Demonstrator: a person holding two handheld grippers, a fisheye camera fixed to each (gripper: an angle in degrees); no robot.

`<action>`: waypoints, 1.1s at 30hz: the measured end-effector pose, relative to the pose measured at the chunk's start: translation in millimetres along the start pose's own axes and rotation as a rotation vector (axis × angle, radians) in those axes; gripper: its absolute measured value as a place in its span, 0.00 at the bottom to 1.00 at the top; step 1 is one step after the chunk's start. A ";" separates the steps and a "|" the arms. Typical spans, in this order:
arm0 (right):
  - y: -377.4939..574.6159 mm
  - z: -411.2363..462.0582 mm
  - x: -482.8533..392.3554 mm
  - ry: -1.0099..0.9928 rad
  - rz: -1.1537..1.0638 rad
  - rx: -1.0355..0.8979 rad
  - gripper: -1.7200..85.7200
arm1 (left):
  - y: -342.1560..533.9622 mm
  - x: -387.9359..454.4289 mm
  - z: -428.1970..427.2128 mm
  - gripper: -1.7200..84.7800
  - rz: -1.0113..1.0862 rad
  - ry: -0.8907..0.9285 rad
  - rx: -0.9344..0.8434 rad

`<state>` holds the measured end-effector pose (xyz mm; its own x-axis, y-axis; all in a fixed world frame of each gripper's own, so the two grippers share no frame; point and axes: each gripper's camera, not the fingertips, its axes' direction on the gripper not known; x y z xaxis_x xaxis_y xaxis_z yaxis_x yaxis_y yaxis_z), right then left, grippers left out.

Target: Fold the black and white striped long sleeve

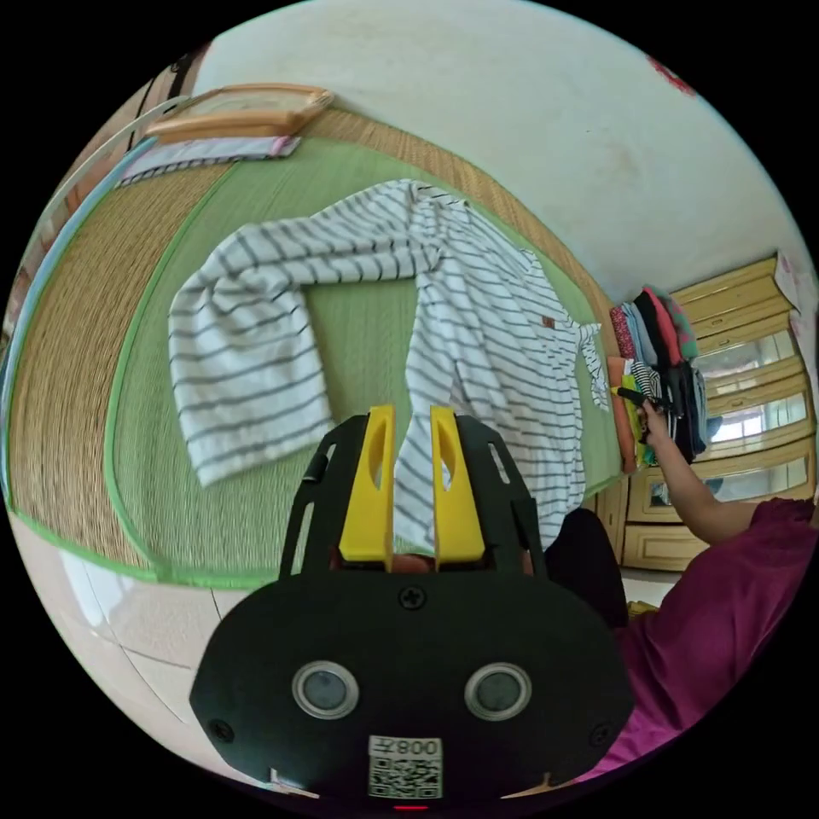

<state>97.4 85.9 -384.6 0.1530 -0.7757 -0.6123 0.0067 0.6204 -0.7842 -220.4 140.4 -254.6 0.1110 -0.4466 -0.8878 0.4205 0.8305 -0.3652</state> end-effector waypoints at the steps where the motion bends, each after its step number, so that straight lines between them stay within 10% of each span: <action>1: 9.0 0.1 -7.3 -0.027 -0.013 0.009 0.02 | 13.9 2.1 -6.4 0.11 -0.010 0.009 -0.015; 18: 206.4 92.8 -92.7 -0.450 0.002 -0.135 0.08 | 24.7 102.4 -69.8 0.06 0.204 -0.171 -0.196; 33: 254.1 155.3 -107.3 -0.617 0.028 -0.138 0.14 | 48.0 33.2 -296.9 0.03 -0.178 0.191 0.172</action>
<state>236.2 344.8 -502.6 0.6933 -0.5244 -0.4943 -0.1266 0.5867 -0.7998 -463.8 264.3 -384.7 -0.1419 -0.4959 -0.8567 0.5665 0.6690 -0.4811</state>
